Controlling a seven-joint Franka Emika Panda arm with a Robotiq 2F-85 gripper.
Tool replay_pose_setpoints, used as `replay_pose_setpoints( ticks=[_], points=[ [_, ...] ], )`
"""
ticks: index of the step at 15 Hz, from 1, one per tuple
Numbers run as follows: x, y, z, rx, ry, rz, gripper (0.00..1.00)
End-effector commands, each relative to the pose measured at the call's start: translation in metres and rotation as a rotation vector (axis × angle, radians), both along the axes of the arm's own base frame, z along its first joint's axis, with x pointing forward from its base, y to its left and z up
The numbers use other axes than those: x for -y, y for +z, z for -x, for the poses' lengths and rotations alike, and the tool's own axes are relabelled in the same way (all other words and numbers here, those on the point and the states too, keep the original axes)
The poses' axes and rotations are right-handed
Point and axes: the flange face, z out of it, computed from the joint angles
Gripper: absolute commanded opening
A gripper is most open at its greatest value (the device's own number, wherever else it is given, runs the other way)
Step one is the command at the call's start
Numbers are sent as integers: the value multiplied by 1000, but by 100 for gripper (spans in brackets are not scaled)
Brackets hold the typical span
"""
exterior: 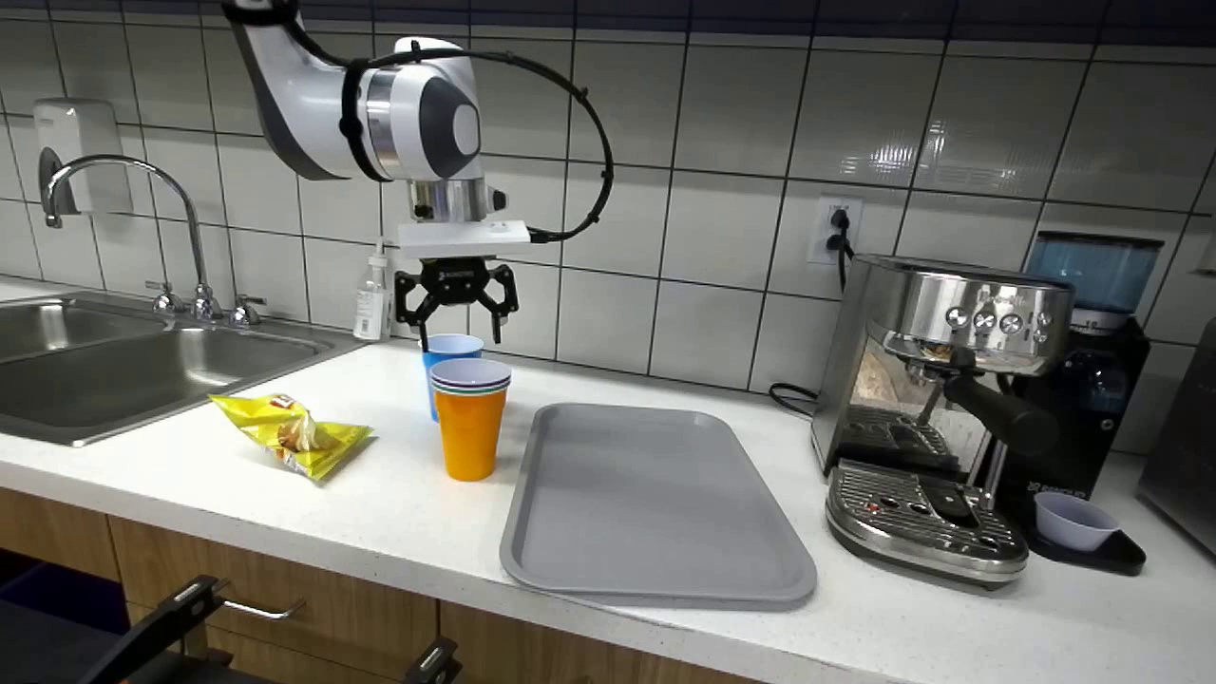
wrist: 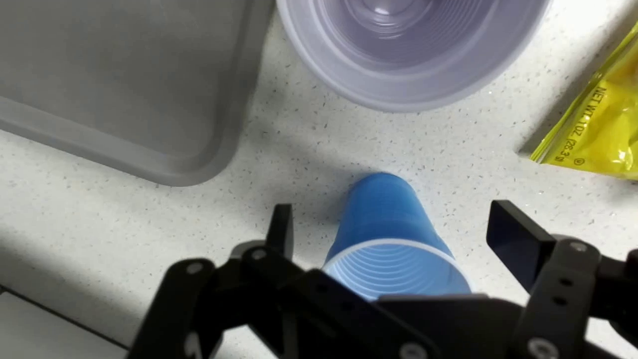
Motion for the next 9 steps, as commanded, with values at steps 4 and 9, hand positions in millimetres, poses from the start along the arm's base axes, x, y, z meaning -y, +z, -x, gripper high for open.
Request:
replay_pose_setpoints(
  ticks=[4, 9],
  points=[
    [-3, -5, -28, -27, -122, -33, 100],
    [-2, 10, -35, -37, -161, -66, 100]
  ],
)
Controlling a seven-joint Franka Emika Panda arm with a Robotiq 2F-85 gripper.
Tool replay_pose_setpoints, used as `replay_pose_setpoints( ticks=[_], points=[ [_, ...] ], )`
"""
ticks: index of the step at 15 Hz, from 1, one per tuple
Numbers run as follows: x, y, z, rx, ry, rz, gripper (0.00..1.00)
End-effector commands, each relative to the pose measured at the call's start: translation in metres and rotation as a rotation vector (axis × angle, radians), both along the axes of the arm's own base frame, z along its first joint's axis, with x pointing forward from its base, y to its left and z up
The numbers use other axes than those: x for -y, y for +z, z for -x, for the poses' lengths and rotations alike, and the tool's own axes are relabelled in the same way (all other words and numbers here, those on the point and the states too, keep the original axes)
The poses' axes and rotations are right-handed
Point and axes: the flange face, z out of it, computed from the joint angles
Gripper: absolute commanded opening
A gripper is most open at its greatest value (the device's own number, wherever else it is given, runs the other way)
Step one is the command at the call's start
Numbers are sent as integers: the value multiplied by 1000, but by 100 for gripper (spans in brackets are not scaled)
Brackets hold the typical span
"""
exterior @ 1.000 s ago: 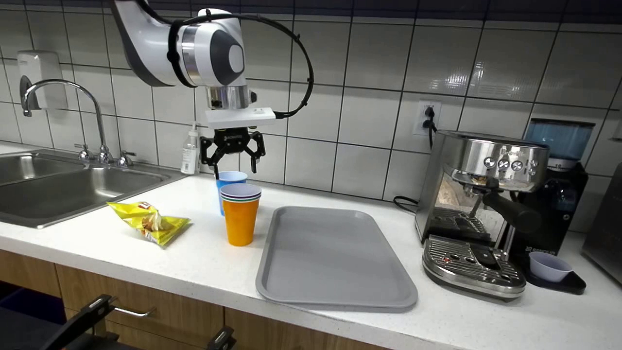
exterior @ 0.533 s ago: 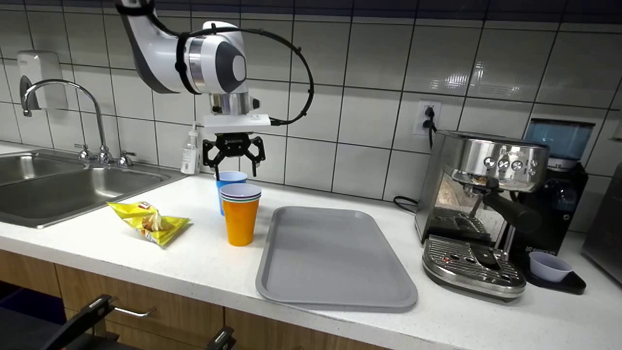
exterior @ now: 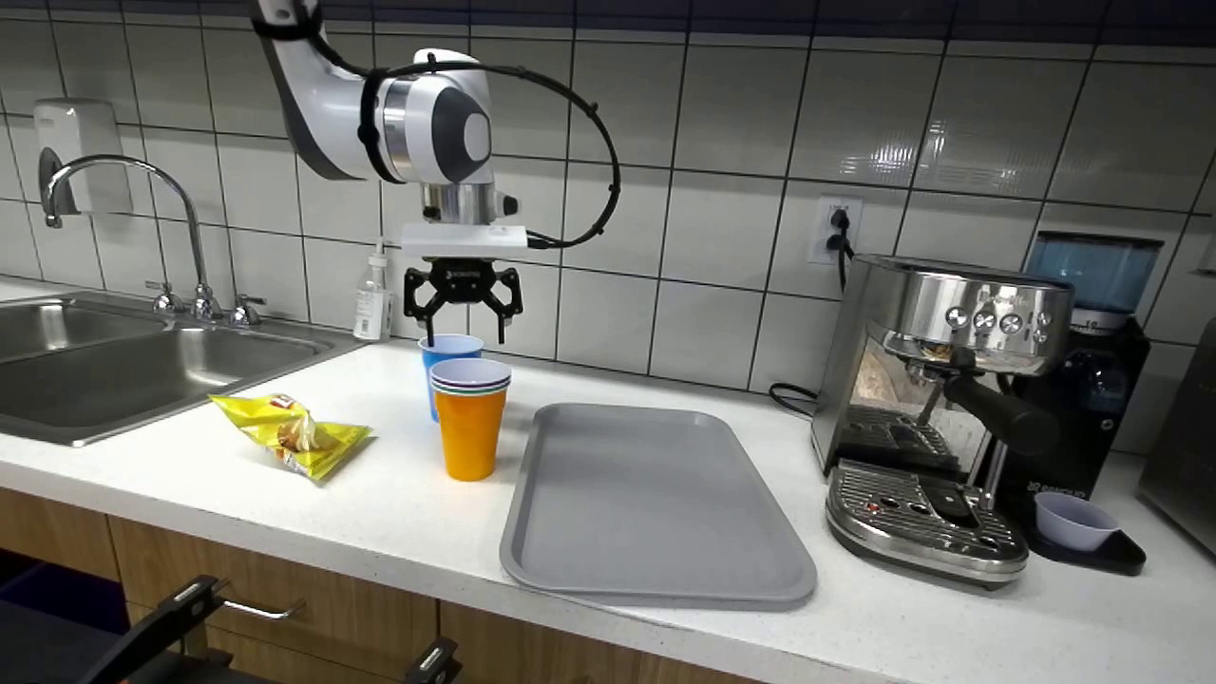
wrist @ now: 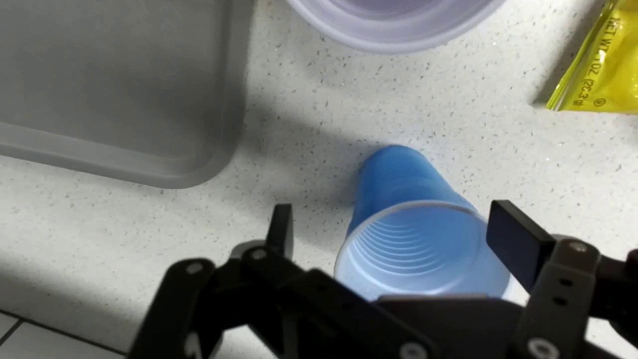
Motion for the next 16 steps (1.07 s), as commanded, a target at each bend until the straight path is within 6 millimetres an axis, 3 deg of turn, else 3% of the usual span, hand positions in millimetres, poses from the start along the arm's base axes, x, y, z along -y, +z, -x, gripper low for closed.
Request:
replay_pose_setpoints(
  ticks=[1, 7, 16],
  points=[
    [-1, 12, -11, -19, -41, -25, 100],
    [-1, 12, -22, -19, -95, -23, 100],
    [1, -11, -38, -12, -261, -19, 100]
  ],
)
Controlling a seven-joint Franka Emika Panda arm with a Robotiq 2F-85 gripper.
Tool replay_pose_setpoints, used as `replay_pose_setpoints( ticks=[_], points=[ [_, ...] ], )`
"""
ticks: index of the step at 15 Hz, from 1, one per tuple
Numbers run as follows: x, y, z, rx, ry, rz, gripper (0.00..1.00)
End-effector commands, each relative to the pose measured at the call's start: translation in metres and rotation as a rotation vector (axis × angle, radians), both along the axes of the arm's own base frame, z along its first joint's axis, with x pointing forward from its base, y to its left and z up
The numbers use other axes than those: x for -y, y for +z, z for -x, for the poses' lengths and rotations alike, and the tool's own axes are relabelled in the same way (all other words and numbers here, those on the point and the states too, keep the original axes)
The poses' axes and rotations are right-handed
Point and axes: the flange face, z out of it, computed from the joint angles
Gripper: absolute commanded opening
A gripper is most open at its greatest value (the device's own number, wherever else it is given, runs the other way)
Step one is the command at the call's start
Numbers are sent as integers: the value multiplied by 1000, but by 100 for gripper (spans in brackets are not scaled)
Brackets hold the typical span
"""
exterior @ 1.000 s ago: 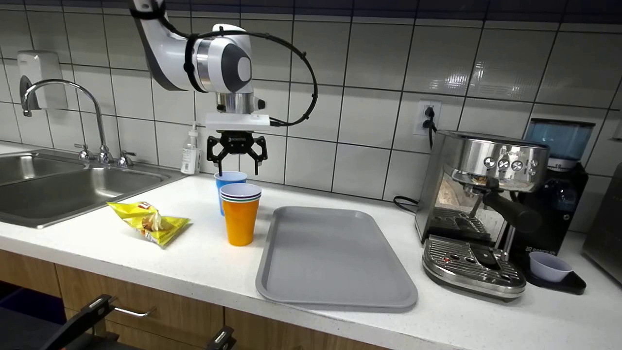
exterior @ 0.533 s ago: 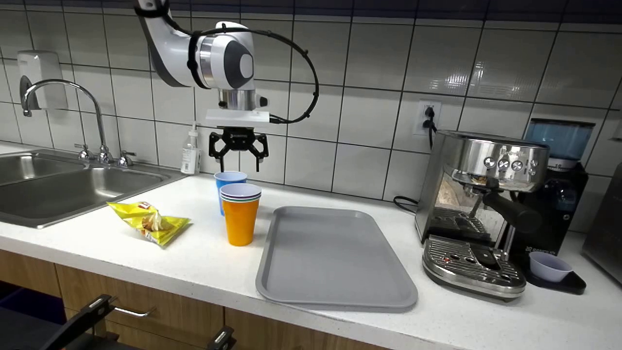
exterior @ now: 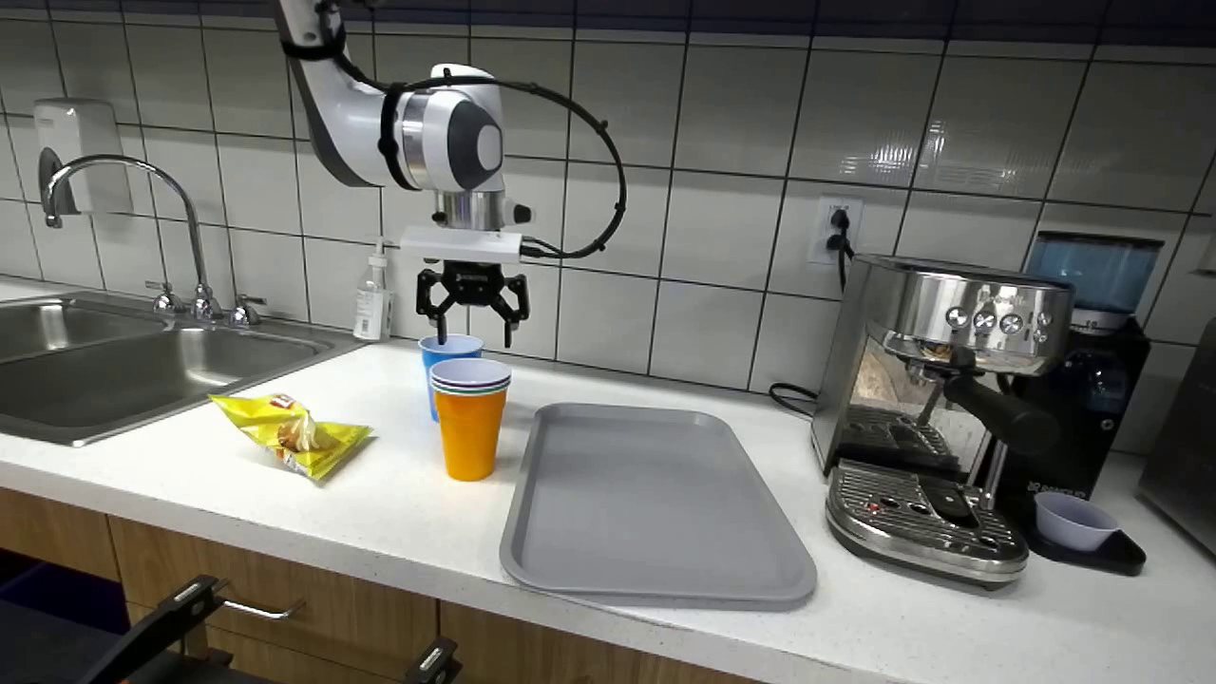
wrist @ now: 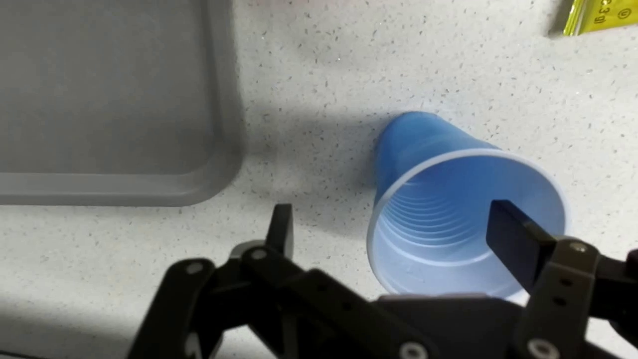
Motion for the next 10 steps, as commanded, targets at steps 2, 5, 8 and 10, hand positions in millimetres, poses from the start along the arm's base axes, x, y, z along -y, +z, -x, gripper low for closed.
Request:
replay_pose_setpoints(
  ticks=[2, 5, 8, 10],
  points=[
    [-1, -8, -14, -5, -73, 17, 100],
    [-2, -15, -15, -12, -92, 20, 100],
    [-4, -18, -15, -12, -94, 17, 75],
    [-5, -18, -15, -12, -92, 17, 66]
  ],
)
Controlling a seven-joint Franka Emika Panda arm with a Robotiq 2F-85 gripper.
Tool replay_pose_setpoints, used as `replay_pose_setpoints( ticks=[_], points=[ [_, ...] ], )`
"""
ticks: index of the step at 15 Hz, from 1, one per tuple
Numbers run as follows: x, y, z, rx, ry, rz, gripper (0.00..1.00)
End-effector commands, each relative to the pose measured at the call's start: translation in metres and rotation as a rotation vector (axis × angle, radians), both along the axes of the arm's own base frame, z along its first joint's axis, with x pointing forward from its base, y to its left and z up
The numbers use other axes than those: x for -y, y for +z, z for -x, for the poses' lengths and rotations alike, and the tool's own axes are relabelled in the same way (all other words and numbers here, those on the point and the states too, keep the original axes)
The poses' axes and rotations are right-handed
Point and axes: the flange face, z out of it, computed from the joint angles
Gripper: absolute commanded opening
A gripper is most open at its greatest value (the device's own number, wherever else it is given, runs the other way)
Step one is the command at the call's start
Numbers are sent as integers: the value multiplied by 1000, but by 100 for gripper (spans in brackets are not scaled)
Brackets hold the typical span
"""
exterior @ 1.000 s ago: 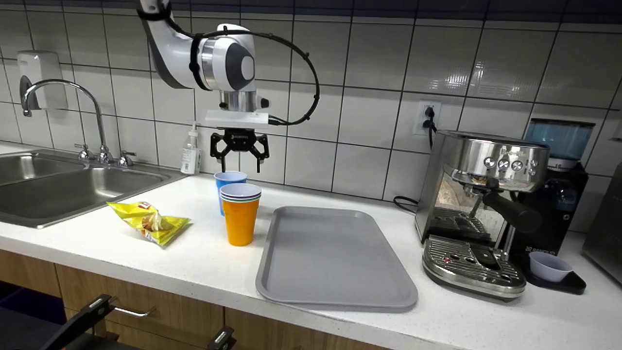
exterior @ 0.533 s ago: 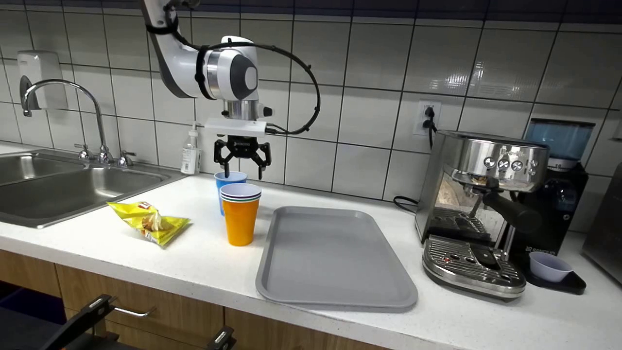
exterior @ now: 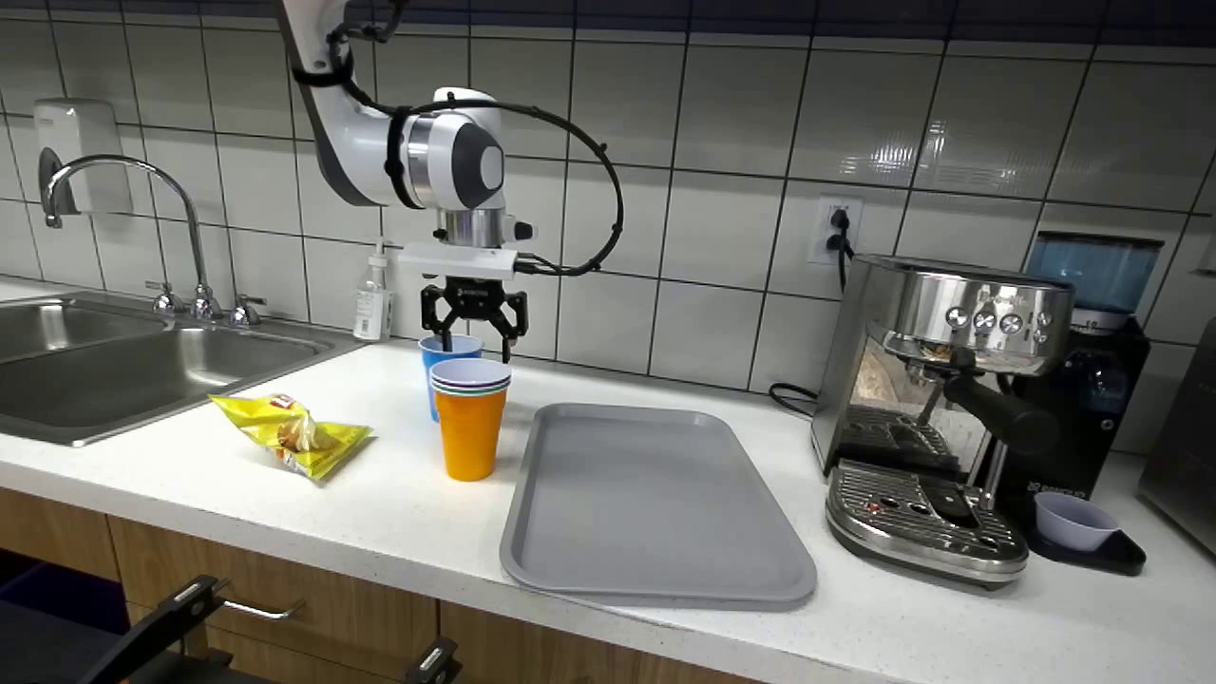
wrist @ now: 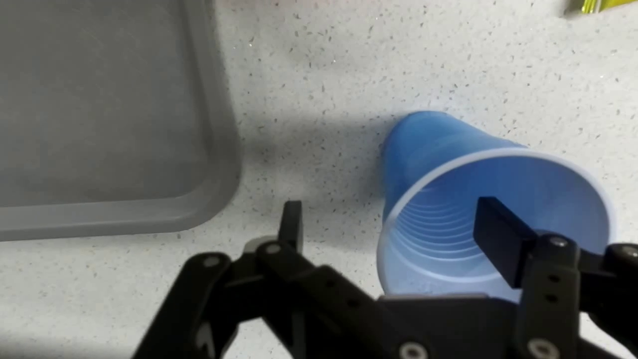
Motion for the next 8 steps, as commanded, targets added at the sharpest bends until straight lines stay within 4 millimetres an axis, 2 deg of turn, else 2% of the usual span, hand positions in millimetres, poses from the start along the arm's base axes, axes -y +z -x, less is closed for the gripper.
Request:
replay_pose_setpoints(
  ticks=[1, 8],
  points=[
    [-2, 4, -5, 6, -14, 16, 58],
    [-4, 4, -5, 6, -7, 17, 3]
  ],
)
